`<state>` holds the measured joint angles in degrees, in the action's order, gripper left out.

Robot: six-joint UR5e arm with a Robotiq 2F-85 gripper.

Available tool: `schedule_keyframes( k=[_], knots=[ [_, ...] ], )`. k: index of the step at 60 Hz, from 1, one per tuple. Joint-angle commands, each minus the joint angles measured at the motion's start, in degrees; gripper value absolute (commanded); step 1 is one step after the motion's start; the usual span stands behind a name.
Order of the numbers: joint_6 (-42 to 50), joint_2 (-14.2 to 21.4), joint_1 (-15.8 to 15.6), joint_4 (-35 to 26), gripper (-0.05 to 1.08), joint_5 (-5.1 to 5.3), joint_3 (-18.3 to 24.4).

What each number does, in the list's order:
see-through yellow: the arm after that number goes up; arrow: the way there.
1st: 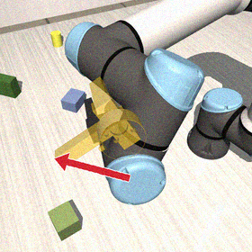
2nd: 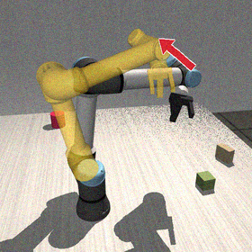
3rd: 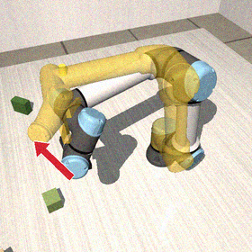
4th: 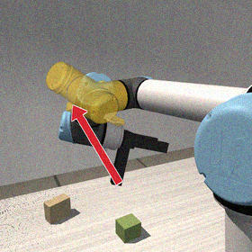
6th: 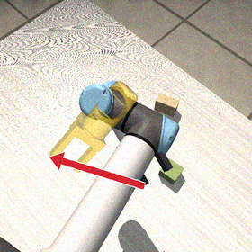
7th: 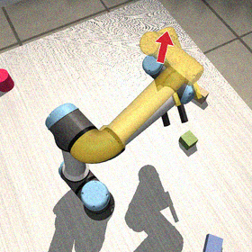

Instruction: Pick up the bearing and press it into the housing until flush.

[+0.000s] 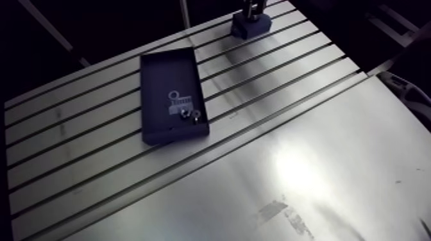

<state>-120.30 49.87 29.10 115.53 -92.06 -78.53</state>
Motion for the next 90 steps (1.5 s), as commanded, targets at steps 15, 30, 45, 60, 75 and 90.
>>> schedule_keyframes(
  k=[15,30,45,60,75,90],
  knots=[
    [0.0,-0.1,0.1,0.0,0.63,0.00,0.1],
    [-0.1,-0.1,0.2,0.0,0.63,0.01,0.1],
    [0.0,-0.5,0.2,0.0,0.63,0.00,0.4],
    [-0.1,-0.5,0.1,0.0,0.63,0.00,0.4],
    [-0.1,-0.8,-0.1,0.0,0.63,0.00,0.5],
    [-0.1,-0.9,0.0,0.0,0.63,0.00,0.6]
  ],
)
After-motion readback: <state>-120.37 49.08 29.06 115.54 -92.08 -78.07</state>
